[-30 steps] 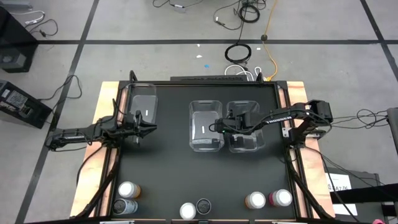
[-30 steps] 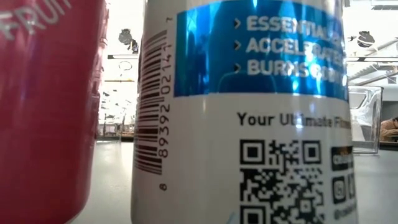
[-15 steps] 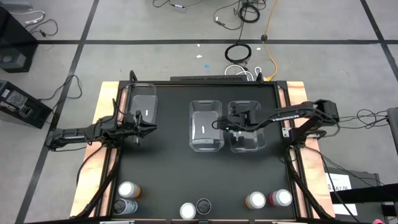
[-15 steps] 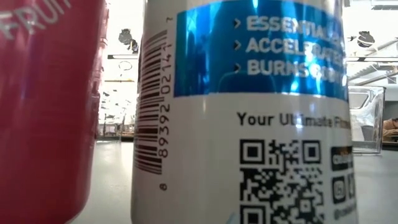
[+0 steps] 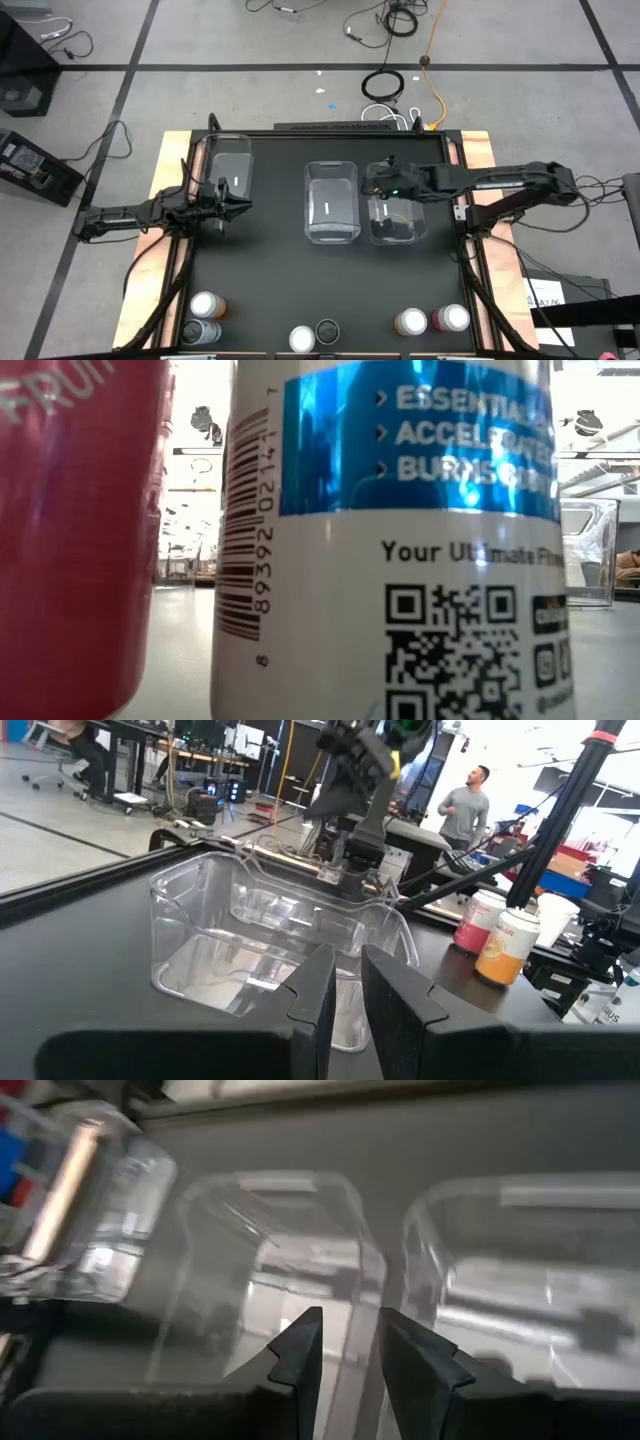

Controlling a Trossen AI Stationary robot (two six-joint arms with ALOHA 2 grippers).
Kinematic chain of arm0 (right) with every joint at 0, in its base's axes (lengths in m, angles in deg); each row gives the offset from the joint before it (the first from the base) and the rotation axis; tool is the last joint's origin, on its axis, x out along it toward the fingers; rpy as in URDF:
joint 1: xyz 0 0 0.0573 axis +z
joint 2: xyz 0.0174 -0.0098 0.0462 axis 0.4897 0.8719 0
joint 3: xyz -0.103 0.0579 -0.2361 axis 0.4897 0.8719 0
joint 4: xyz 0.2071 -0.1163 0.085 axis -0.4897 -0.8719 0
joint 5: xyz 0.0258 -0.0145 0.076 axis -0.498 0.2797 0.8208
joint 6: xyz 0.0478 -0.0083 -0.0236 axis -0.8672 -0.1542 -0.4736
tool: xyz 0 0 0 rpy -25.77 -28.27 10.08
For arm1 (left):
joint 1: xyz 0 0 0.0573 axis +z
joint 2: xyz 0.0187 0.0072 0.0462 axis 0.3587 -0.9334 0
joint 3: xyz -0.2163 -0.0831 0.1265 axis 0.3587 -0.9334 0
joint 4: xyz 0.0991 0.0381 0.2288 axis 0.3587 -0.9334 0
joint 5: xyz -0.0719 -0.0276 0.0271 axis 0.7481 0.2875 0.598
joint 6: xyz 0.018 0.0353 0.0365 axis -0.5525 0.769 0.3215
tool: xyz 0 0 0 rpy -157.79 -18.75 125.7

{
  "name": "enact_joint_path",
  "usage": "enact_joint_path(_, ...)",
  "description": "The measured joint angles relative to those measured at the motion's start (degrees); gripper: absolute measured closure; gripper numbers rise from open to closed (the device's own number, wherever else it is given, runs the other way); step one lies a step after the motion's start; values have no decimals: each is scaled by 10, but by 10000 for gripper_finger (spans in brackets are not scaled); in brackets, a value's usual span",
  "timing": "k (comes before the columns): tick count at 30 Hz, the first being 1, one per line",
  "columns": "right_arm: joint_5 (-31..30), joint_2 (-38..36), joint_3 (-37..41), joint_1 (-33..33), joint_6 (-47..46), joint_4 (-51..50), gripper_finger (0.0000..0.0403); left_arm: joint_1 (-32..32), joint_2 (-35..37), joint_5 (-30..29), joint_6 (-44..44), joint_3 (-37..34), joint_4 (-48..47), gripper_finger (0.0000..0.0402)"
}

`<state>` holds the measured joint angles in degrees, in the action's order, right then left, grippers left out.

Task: Sort soda cans
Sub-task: Move the left transparent bin into the middle left of the table

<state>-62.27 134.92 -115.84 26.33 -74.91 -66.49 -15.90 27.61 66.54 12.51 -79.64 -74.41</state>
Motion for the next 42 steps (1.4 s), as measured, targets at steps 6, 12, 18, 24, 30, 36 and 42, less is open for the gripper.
enact_joint_path(6,-3,-58,0,-12,155,36,309,0,0,0,0,0,0,338)
enact_joint_path(12,30,-73,0,-5,354,98,309,0,0,0,0,0,0,338)
enact_joint_path(18,182,-72,0,4,497,78,309,0,0,0,0,0,0,338)
enact_joint_path(24,263,-72,0,17,501,58,309,0,0,0,0,0,0,338)
enact_joint_path(30,271,-72,0,29,446,10,309,0,0,0,0,0,0,338)
enact_joint_path(36,271,-72,0,37,350,-17,309,0,0,0,0,0,18,338)
enact_joint_path(42,271,-72,0,39,335,-19,309,0,0,0,-1,0,19,338)
